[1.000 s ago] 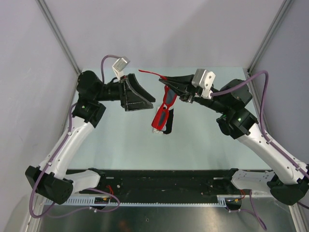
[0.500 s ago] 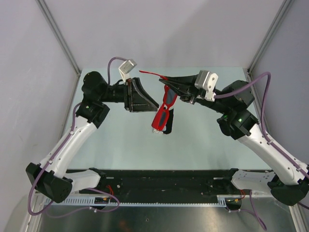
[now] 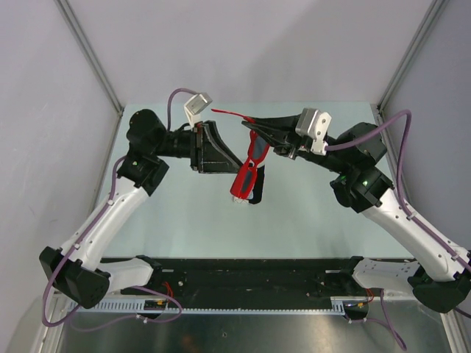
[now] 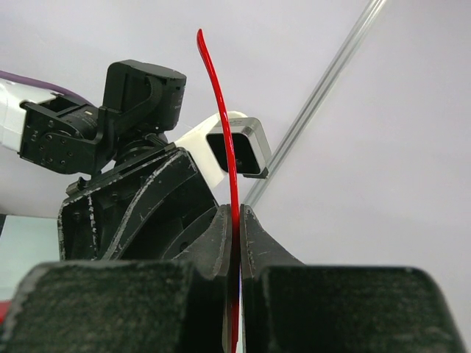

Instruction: Organize the sunglasses

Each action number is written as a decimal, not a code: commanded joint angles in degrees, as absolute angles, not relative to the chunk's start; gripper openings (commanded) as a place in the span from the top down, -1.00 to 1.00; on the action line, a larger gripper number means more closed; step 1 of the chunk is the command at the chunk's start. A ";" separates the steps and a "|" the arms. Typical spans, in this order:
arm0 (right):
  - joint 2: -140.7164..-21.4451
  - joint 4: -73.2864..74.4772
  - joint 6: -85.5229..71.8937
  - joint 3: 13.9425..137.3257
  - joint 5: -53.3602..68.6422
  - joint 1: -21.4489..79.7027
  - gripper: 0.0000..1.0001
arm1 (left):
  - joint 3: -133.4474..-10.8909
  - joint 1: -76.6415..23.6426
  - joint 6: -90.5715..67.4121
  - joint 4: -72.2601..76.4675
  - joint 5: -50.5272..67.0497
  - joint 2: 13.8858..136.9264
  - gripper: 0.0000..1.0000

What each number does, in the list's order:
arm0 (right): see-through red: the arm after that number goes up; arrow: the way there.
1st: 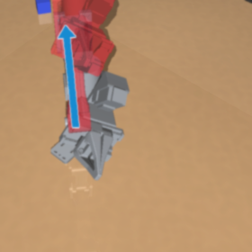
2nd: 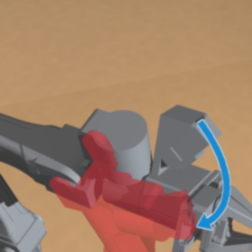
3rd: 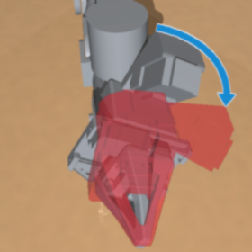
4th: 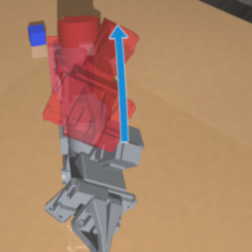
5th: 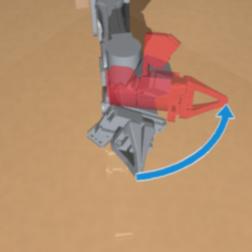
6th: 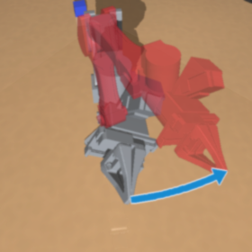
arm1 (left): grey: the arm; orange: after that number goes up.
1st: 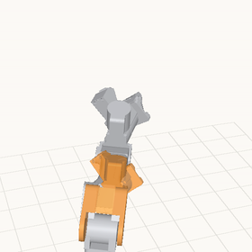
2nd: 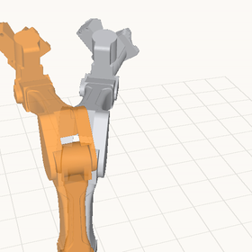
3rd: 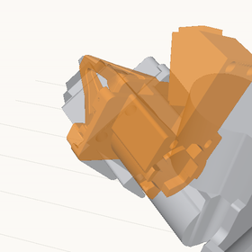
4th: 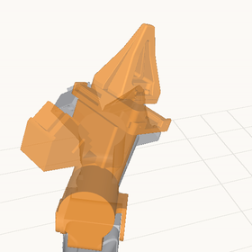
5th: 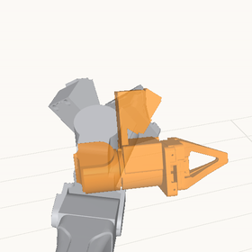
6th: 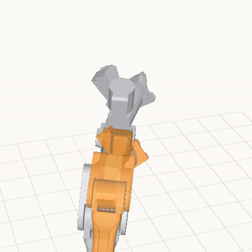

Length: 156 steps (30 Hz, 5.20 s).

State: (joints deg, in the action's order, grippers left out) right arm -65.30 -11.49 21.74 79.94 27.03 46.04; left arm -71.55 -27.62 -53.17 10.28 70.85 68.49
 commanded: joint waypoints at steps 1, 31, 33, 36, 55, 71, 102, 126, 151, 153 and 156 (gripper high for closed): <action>-64.95 -14.41 22.94 80.16 26.28 46.23 1.00 | -72.33 -28.56 -54.49 12.22 73.65 67.76 0.14; -65.39 -13.89 25.84 79.98 23.55 49.57 1.00 | -71.54 -29.09 -55.37 12.48 75.32 67.24 0.83; -65.39 -13.71 25.84 79.98 23.47 49.57 1.00 | -71.54 -29.18 -55.46 12.48 75.15 67.41 0.94; -65.30 -13.45 25.75 79.98 23.12 49.75 1.00 | -71.89 -29.18 -55.28 12.57 74.80 67.59 0.99; -60.48 -8.97 21.45 79.98 14.25 49.57 -0.61 | -77.87 -28.22 -52.83 12.57 71.19 76.80 0.99; -59.75 -6.00 -3.76 86.02 3.68 41.06 0.29 | -85.00 -25.58 -49.13 12.57 70.22 85.52 0.99; -66.97 12.30 -8.78 89.74 15.03 36.48 0.37 | -82.97 -26.02 -47.20 11.95 70.31 86.57 0.99; -71.37 21.18 -17.40 89.03 41.30 26.63 0.06 | -83.06 -25.22 -44.03 11.60 73.92 81.56 0.99; -73.39 10.55 -22.85 84.11 47.99 26.72 0.39 | -83.06 -25.31 -43.86 11.60 75.32 81.12 0.99; -73.39 10.02 -22.94 84.11 48.60 26.81 0.57 | -83.06 -25.31 -43.95 11.60 75.32 81.21 0.99; -73.39 10.28 -22.94 84.02 49.04 26.72 0.97 | -83.41 -25.31 -44.12 11.60 75.23 81.30 0.99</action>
State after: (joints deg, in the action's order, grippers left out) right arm -72.88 12.58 -22.63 84.23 48.36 26.79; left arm -80.49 -25.06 -44.69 9.76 73.06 83.35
